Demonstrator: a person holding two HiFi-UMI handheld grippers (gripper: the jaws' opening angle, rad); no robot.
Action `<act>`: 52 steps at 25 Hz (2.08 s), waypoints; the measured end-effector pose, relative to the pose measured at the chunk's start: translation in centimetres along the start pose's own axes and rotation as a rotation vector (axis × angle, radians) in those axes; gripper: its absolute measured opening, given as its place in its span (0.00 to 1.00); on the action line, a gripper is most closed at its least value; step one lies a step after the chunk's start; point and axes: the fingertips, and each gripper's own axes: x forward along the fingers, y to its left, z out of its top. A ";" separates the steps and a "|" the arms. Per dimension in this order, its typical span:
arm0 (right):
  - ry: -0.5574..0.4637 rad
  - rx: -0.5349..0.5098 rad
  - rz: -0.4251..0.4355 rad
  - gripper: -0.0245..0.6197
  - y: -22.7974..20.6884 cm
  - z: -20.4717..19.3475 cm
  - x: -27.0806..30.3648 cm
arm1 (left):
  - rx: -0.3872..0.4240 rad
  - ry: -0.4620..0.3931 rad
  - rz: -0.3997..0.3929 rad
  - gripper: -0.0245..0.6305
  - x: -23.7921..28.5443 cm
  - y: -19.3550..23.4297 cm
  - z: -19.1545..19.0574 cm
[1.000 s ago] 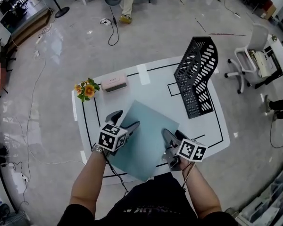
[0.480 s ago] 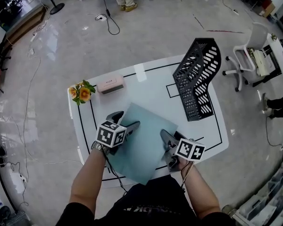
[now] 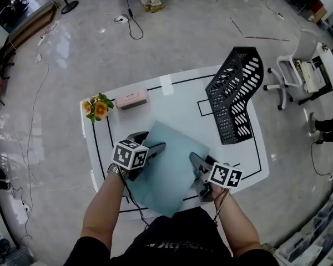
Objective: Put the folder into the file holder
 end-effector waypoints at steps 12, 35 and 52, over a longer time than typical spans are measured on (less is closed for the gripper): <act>-0.066 -0.147 0.022 0.55 2.7 2.3 -0.1 | -0.002 -0.126 0.082 0.56 -3.1 -0.1 1.4; -0.483 -0.861 0.243 0.55 21.1 5.3 -10.7 | 0.223 -0.739 0.354 0.56 -22.6 -7.5 5.5; -0.577 -1.059 0.346 0.55 23.7 -1.2 -17.0 | 0.217 -0.815 0.468 0.56 -27.5 -12.4 -1.5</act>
